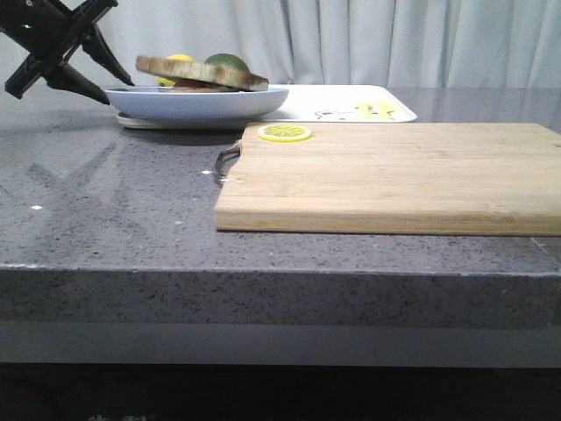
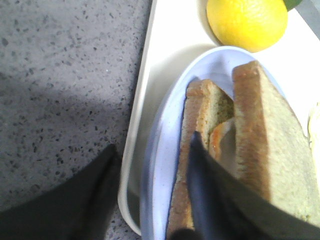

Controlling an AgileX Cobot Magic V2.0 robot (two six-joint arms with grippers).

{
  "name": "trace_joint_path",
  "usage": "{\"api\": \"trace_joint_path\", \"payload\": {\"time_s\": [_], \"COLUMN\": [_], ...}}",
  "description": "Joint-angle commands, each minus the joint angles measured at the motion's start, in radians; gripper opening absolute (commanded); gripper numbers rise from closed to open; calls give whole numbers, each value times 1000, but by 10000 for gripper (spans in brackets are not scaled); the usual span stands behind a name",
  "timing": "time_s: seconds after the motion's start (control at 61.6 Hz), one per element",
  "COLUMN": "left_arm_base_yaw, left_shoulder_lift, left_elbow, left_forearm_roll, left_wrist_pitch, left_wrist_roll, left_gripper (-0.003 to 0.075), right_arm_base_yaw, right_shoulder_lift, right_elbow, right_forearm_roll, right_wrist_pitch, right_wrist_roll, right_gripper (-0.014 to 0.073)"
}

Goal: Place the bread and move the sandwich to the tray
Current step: 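Release the plate and raise the left gripper away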

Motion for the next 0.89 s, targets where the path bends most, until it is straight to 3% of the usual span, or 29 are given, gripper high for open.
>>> {"api": "trace_joint_path", "payload": {"time_s": [0.0, 0.373, 0.649, 0.876], "left_arm_base_yaw": [1, -12, -111, -251], "left_shoulder_lift": [-84, -357, -751, -1027], "left_elbow": [-35, 21, 431, 760], "left_forearm_roll": [-55, 93, 210, 260], "left_wrist_pitch": [-34, -46, -295, -417], "left_wrist_roll": [11, 80, 165, 260], "left_gripper": [391, 387, 387, 387], "right_arm_base_yaw": [-4, -4, -4, -4], "right_shoulder_lift": [-14, -14, -14, -14], "right_elbow": [-24, -24, -24, -24], "right_forearm_roll": [-8, -5, -4, -8], "right_wrist_pitch": [-63, -66, -66, -56], "right_wrist_roll": [-2, -2, -2, -2], "right_gripper": [359, 359, 359, 360]}}
